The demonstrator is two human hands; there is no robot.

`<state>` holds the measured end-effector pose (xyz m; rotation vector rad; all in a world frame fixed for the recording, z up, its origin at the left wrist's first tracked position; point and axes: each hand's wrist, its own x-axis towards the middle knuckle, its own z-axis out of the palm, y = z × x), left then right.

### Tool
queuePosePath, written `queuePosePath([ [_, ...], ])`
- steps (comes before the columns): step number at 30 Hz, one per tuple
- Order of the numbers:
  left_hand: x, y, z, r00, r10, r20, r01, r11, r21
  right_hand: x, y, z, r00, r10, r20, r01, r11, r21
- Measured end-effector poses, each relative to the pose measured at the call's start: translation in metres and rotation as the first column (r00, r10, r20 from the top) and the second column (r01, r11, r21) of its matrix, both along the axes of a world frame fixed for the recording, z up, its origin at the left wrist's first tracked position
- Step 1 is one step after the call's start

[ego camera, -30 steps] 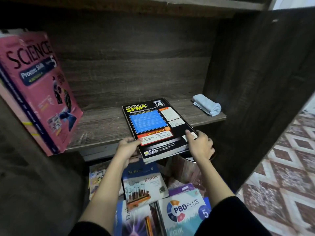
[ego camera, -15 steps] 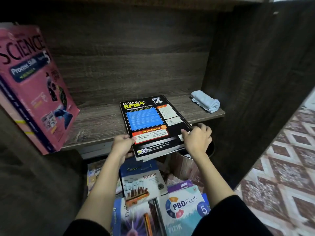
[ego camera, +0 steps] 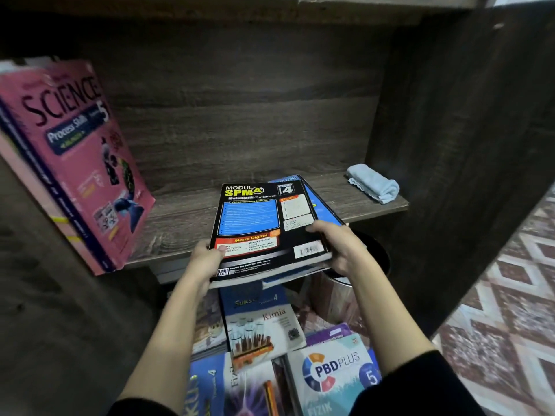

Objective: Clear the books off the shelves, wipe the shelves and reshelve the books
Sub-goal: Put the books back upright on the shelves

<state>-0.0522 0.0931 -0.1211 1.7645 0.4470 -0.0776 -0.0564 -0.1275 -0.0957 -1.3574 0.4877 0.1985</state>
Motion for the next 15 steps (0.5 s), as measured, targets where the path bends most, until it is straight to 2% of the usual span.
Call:
queuePosePath([
  [3,-0.002,0.007,0.001,1.0,-0.007,0.016,0.007,1.0,0.008,0.004,0.009,-0.005,0.984,0.166,-0.064,-0.167,0.986,-0.01],
  [8,-0.006,0.019,-0.001,0.999,0.004,0.049,-0.003,1.0,-0.022,0.009,0.02,-0.012,0.977,0.209,-0.042,-0.211,0.975,-0.065],
  [11,-0.009,0.026,-0.001,0.999,0.003,0.052,0.001,0.997,-0.076,0.004,0.029,-0.007,0.984,0.17,0.062,-0.169,0.985,-0.025],
  [15,-0.007,0.04,0.002,1.0,0.001,0.01,0.001,0.972,-0.234,-0.006,0.047,0.012,0.963,0.087,0.255,-0.097,0.995,0.025],
])
